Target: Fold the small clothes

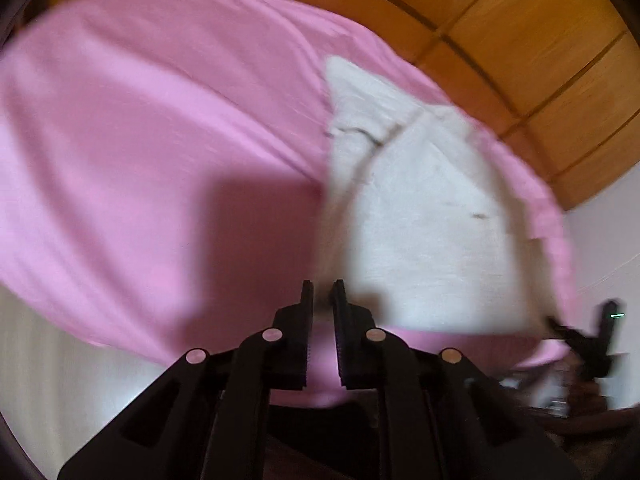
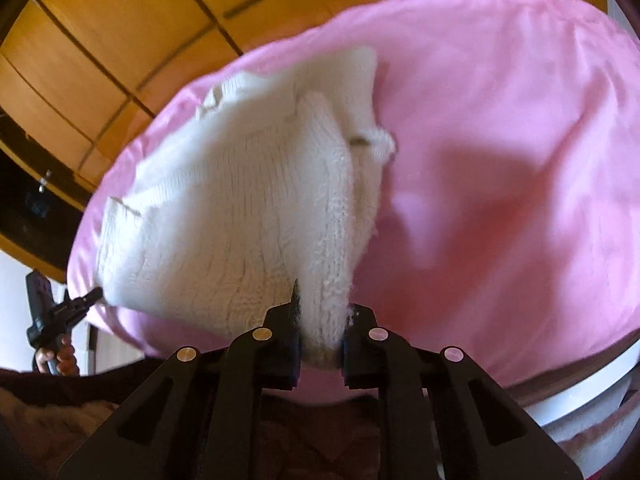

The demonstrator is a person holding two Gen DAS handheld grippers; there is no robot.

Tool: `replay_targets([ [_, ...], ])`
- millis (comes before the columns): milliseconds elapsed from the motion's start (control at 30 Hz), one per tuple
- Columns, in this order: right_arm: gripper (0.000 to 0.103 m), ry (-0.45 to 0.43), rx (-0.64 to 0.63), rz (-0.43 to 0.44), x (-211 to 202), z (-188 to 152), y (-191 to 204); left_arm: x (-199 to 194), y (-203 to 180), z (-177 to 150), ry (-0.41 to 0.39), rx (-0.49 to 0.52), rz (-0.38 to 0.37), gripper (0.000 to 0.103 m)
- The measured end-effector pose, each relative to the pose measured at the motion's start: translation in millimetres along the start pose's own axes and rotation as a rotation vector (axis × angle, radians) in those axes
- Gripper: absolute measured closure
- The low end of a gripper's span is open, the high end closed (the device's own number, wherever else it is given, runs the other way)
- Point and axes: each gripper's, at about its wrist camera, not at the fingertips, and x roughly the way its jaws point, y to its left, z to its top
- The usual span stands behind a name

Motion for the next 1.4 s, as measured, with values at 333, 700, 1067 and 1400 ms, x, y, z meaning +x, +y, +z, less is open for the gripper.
replay_targets([
  [333, 0.063, -0.122, -0.203, 0.005, 11, 44, 69, -8, -75, 44, -0.112, 0.255, -0.167, 0.069],
  [700, 0.098, -0.021, -0.311, -0.035, 91, 50, 107, 82, -115, 46, 0.043, 0.392, -0.077, 0.099],
  [1067, 0.099, -0.229, -0.331, -0.044, 35, 68, 122, 25, -119, 67, -0.222, 0.348, -0.117, 0.1],
  [1400, 0.099, -0.159, -0.276, -0.114, 106, 69, 106, 105, -119, 71, -0.068, 0.338, 0.055, 0.095],
])
